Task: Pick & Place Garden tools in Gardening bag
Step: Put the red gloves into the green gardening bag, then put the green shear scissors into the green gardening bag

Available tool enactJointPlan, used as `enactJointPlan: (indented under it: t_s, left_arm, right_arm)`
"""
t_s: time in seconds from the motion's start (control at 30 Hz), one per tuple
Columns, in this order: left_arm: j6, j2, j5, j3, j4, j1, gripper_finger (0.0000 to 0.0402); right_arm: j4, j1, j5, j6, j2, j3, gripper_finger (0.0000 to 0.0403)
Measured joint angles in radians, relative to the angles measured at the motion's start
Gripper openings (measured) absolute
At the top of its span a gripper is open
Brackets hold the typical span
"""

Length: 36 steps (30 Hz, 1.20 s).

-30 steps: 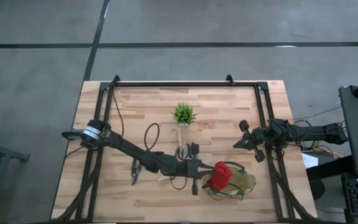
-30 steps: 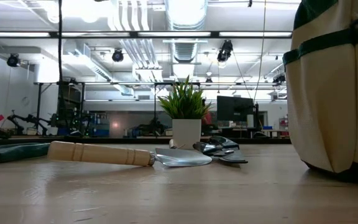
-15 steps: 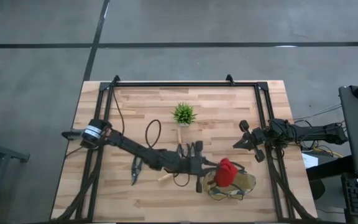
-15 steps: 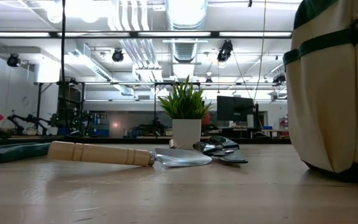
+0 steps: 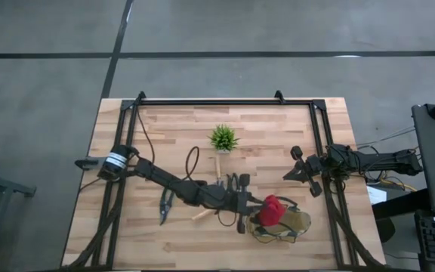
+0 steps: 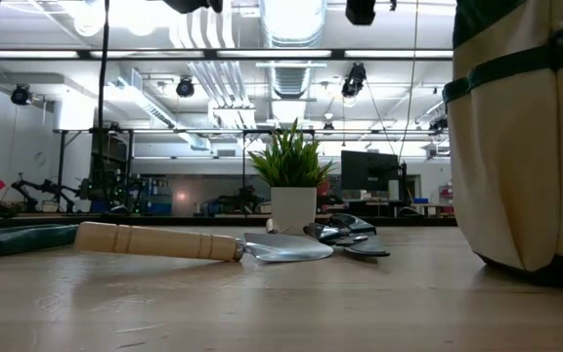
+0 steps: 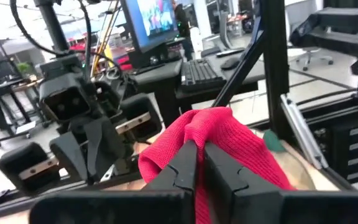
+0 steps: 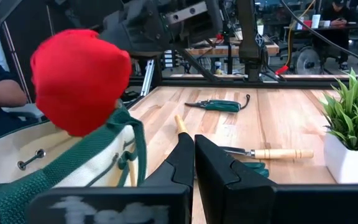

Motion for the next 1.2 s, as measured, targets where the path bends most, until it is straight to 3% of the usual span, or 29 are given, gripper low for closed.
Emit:
enactJointPlan:
  t_s: [0.17, 0.63, 1.03, 1.2]
  left_arm:
    - [0.005, 0.000, 0.048, 0.000, -0.010, 0.005, 0.0059]
    - [-0.032, -0.005, 0.034, 0.000, -0.059, 0.004, 0.0185]
    - [-0.134, -0.171, 0.030, 0.000, -0.593, -0.053, 0.0182]
    - [-0.245, -0.220, -0.045, 0.000, -0.777, -0.081, 0.0175]
  right_arm:
    - [0.000, 0.000, 0.000, 0.000, 0.000, 0.000, 0.0008]
    - [0.000, 0.000, 0.000, 0.000, 0.000, 0.000, 0.0008]
    - [0.000, 0.000, 0.000, 0.000, 0.000, 0.000, 0.0008]
    - [0.000, 0.000, 0.000, 0.000, -0.001, 0.000, 0.0008]
